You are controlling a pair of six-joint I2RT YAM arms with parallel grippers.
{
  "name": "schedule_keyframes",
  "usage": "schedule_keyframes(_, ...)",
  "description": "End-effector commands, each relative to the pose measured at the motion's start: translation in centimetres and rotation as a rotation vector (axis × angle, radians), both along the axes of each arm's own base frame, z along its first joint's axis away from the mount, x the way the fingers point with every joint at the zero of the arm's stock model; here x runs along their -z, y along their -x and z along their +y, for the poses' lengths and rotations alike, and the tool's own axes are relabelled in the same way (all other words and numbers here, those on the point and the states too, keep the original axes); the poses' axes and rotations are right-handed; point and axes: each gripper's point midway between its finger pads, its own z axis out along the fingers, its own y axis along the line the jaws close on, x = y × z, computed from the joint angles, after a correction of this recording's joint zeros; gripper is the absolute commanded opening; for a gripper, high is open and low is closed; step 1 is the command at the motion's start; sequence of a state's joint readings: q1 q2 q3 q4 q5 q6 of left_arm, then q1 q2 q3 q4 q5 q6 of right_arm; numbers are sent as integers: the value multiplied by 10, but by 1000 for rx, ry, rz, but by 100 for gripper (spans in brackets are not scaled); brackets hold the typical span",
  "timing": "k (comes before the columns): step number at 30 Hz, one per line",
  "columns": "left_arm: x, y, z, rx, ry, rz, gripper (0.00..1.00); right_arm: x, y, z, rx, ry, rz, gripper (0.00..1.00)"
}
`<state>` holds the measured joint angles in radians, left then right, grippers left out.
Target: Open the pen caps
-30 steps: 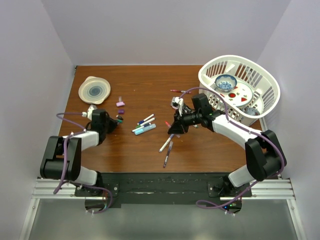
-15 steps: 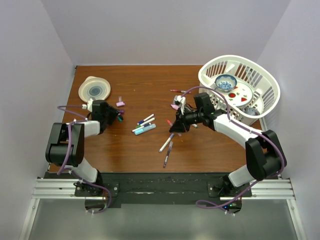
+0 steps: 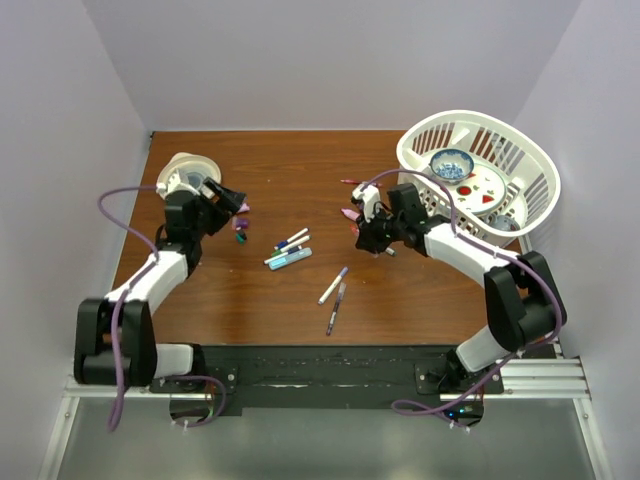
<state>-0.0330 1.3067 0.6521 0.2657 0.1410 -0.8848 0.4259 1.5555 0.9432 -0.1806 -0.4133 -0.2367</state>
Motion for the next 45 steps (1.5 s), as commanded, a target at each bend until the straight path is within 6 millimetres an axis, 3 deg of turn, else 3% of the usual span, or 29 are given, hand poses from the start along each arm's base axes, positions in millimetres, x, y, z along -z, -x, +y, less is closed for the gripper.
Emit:
schedule_keyframes(1,-89,11,-30,276,-126,-326,98,2,-26,-25,56,164,-79,8)
schedule_keyframes(3,-83,20,-34,358,-201,-283,99,11,-30,-33,68,223,-80,10)
schedule_keyframes(4,-90,22,-35,385,-225,-289,100,12,-33,-36,74,237,-83,10)
schedule_keyframes(8,-64,52,-35,504,-339,-193,100,21,-37,-46,96,295,-68,13)
schedule_keyframes(13,-50,77,-35,486,-432,-209,100,31,-37,-50,101,310,-42,18)
schedule_keyframes(23,-50,76,-41,523,-419,-206,100,43,-39,-53,111,337,-16,27)
schedule_keyframes(29,-47,86,-66,654,-309,-237,100,32,-39,-52,112,317,-32,27)
schedule_keyframes(34,-40,89,-75,720,-278,-239,99,13,-23,-38,11,228,-21,28)
schedule_keyframes(36,-37,90,-78,735,-270,-229,94,2,-10,-25,-87,161,-24,28)
schedule_keyframes(37,-35,90,-78,738,-267,-225,92,-2,6,-11,-165,85,12,28)
schedule_keyframes(39,-30,89,-78,741,-266,-207,85,-9,17,-3,-223,33,19,29)
schedule_keyframes(43,-25,87,-79,742,-265,-186,72,-18,27,10,-275,-37,36,31)
schedule_keyframes(45,-18,90,-78,739,-261,-142,70,-17,33,18,-295,-51,49,39)
